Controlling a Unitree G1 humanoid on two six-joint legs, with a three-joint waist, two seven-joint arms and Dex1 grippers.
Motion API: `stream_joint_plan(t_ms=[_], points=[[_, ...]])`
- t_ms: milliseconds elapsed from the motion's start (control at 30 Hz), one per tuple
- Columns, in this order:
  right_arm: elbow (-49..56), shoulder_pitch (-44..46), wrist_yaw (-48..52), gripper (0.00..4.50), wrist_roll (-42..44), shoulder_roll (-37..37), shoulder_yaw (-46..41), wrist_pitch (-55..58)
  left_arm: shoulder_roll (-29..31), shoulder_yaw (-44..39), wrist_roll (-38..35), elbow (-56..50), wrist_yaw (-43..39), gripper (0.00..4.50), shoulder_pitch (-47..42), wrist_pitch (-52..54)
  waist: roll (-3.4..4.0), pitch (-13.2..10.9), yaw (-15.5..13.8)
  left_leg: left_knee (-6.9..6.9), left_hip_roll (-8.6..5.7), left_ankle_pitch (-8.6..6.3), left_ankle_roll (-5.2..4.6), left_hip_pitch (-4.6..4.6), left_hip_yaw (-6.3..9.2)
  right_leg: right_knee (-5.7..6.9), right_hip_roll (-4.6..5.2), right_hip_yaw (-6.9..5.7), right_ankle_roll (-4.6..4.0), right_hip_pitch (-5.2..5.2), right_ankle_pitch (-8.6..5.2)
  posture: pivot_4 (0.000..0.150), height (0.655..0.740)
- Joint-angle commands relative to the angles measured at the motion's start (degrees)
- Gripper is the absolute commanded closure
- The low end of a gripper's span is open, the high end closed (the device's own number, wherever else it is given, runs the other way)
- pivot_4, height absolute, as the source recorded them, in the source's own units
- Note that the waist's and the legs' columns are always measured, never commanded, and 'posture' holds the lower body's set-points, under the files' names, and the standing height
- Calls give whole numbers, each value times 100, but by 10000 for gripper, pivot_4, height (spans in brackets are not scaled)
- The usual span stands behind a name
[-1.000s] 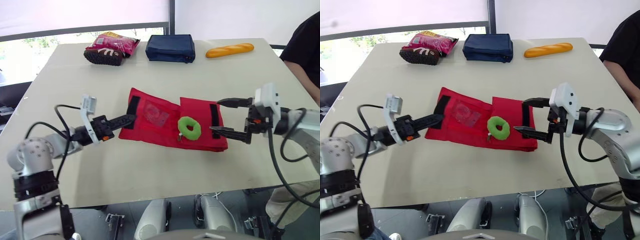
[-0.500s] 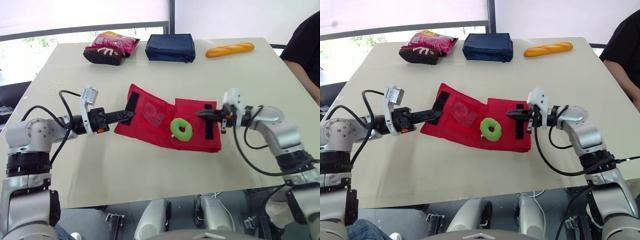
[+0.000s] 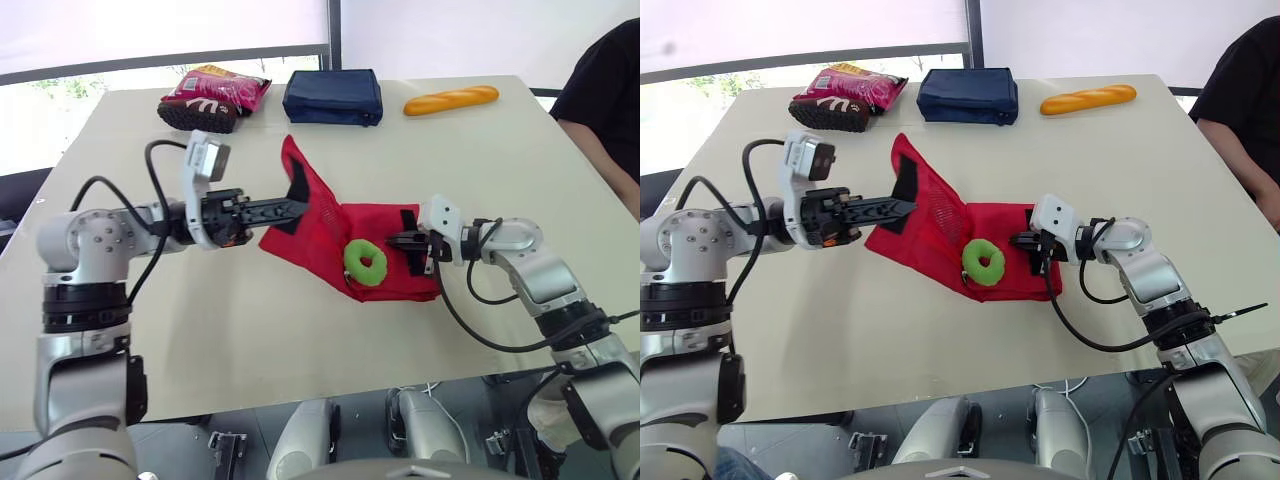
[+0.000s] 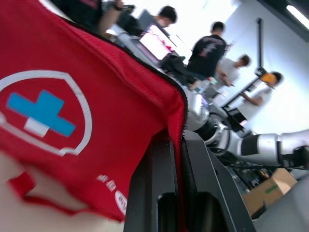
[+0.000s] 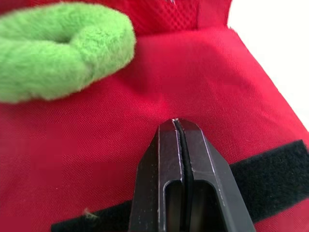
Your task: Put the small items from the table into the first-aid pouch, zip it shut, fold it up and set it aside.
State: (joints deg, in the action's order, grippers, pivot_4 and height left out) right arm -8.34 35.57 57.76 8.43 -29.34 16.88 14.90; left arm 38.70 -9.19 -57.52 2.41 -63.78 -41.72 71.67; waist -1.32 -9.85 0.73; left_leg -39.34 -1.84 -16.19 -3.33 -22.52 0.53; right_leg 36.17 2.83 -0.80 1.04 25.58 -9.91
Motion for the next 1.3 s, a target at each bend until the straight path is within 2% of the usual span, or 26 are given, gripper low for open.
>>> stream_joint_plan(t_ms=[33, 200, 400, 733, 900, 967, 1100, 1233, 1300], points=[[-274, -205, -143, 44712, -371, 57, 279, 356, -610, 248, -48, -198, 371, 45000, -392, -149, -3, 2, 8, 0, 0, 0, 0, 1, -1, 1, 0, 1, 0, -1, 0, 1500, 7397], [-251, -206, -240, 44712, -430, 131, 239, 431, -1097, 644, 438, 268, 566, 45000, -464, -381, -2, 3, 12, 4, -1, 0, 1, 15, -10, 13, -2, 12, -1, -2, 0, 1500, 7397], [-73, -258, -406, 44712, -362, 199, 75, 550, -1384, 907, 856, 783, 498, 45000, -519, -704, -4, 5, -18, 2, -5, 0, 1, 33, -8, 14, 2, 10, -1, -22, 0, 1500, 7397], [1460, -631, -783, 44712, 712, 207, -1112, 1647, -1754, 1064, 1199, 1338, 204, 45000, -566, -1045, -1, 3, -54, 4, -7, 0, 0, 33, -2, 11, 5, 7, -2, -27, 0, 1500, 7397], [1863, -1193, -525, 44712, 1170, 19, -1735, 946, -1864, 1222, 1402, 1537, 8, 45000, -444, -1148, 0, 2, -113, -2, -13, 0, -1, -7, 0, 11, 8, 3, 0, 8, 1, 1500, 7397], [1794, -1525, -481, 44712, 1092, -222, -2028, 541, -1972, 1289, 1540, 1752, 20, 45000, -436, -1251, 0, 2, -128, -2, -12, 0, -1, -7, 0, 11, 6, 2, 0, 8, 1, 1500, 7397], [2344, -1976, -540, 44712, 1787, -526, -2926, 783, -2253, 1268, 1729, 2063, 139, 45000, -502, -1433, 0, 1, -157, -2, -13, 0, -1, -7, -1, 11, 5, 1, 1, 6, 1, 1500, 7397], [3291, -2545, -561, 33973, 2574, -896, -3682, 1299, -2382, 1293, 1891, 2143, 116, 32530, -441, -1626, 4, -1, -165, -5, -9, 0, -3, -10, 0, 11, 5, 1, 1, 7, 1, 1500, 7397], [3820, -2948, -638, 26219, 2947, -1086, -4080, 1566, -2446, 1243, 1923, 2206, 140, 25090, -423, -1695, 4, -1, -163, -4, -7, -1, -3, -11, 7, 10, 3, -4, 0, 5, 0, 1500, 7397]])
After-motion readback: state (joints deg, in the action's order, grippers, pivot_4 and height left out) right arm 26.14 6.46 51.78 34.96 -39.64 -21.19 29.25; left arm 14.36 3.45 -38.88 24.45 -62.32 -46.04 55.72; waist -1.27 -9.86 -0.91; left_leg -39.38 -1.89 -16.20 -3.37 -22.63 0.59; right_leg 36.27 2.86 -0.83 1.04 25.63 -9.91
